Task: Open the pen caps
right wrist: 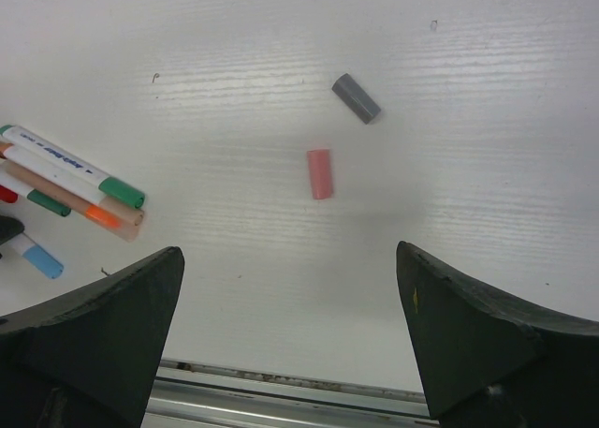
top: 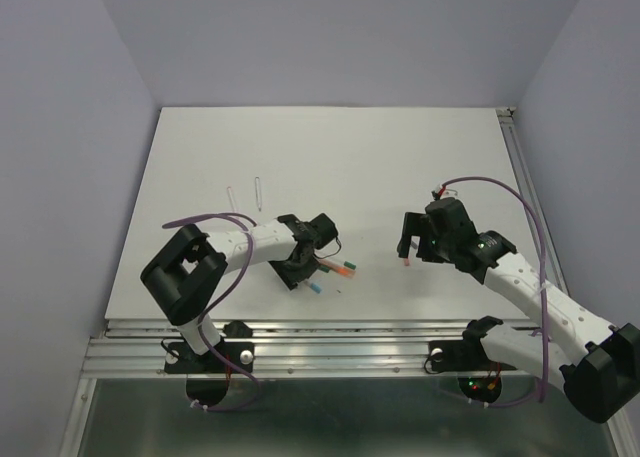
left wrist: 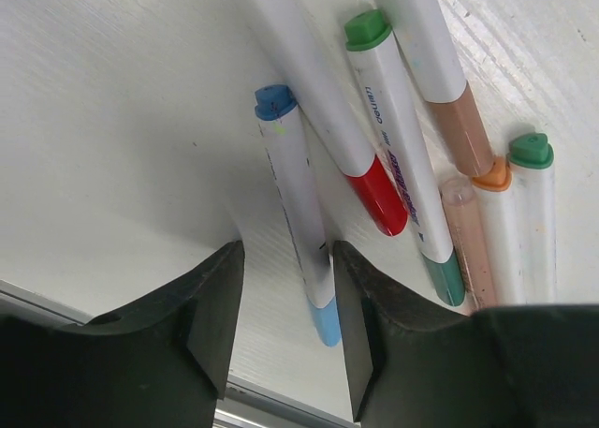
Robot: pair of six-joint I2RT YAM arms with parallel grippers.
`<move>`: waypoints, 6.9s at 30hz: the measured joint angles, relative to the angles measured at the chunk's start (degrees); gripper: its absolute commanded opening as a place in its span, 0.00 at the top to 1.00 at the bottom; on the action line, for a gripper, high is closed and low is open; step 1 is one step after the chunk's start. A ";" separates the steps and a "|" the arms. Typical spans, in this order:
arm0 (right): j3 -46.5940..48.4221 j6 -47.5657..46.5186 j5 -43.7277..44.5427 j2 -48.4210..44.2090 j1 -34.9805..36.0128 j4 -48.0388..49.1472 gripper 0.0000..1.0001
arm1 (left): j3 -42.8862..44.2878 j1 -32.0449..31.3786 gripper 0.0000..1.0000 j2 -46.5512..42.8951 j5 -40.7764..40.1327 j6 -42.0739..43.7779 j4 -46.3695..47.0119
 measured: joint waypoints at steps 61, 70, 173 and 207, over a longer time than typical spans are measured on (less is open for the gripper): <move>4.96 -2.82 -25.90 6.67 14.71 19.15 0.31 | 10.27 -5.95 1.00 -18.62 -6.80 6.82 13.79; 6.03 -1.22 -25.53 8.96 14.71 21.73 0.60 | 10.38 -6.27 1.00 -17.97 -6.80 7.26 13.77; 11.30 -5.84 -9.16 -0.37 1.44 -4.31 0.00 | 17.73 36.33 0.14 9.64 0.55 64.28 20.24; 7.82 3.39 10.29 -10.51 1.44 -7.02 0.00 | -10.16 15.93 0.17 -18.51 -1.84 5.18 2.10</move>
